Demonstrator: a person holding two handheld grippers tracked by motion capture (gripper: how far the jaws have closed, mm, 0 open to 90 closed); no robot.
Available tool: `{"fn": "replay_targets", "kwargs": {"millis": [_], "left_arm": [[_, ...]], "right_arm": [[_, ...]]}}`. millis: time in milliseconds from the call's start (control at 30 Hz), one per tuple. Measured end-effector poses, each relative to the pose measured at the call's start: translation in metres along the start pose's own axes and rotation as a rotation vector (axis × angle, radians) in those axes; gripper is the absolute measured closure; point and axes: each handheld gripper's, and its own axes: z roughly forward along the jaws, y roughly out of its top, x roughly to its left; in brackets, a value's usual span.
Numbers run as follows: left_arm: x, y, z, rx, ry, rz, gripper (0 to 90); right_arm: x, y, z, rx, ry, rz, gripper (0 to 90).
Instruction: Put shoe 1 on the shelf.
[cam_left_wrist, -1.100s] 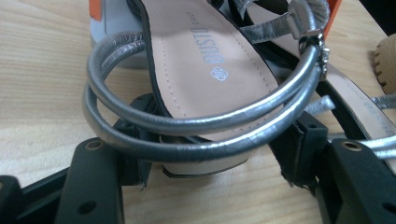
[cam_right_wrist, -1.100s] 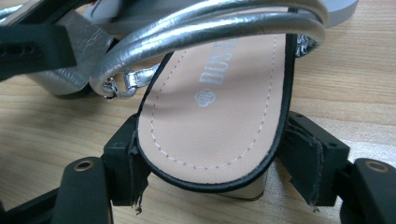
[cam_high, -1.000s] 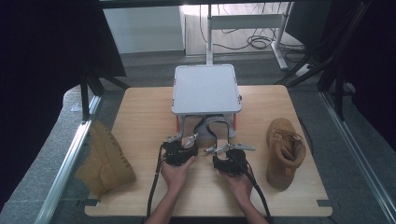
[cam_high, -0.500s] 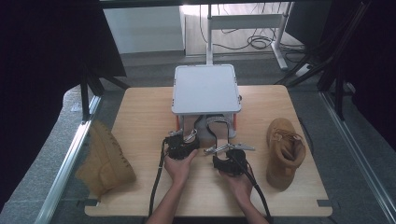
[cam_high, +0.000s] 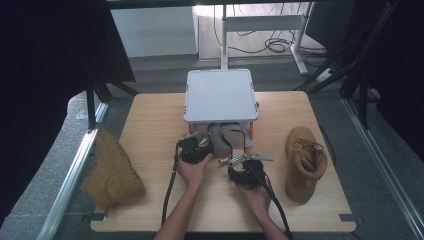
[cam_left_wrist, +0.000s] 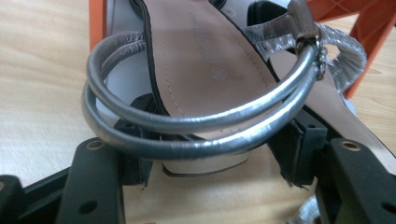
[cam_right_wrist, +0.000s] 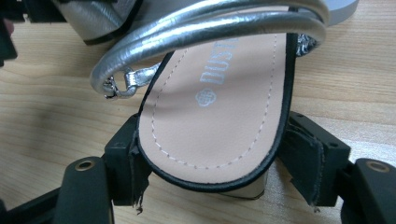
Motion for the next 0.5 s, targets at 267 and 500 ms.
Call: {"fn": "replay_targets", "kwargs": {"millis": [267,500], "left_arm": [[-0.002,0.004,0.013,-0.006,0.029,0.034,38.6],[-0.002,0.009,0.019,-0.015,0.034,0.026,38.5]], "right_arm": [[0.0,0.0,0.0,0.001,0.001,0.002,30.4],[-0.001,0.0,0.0,0.004,0.003,0.007,30.5]]}}
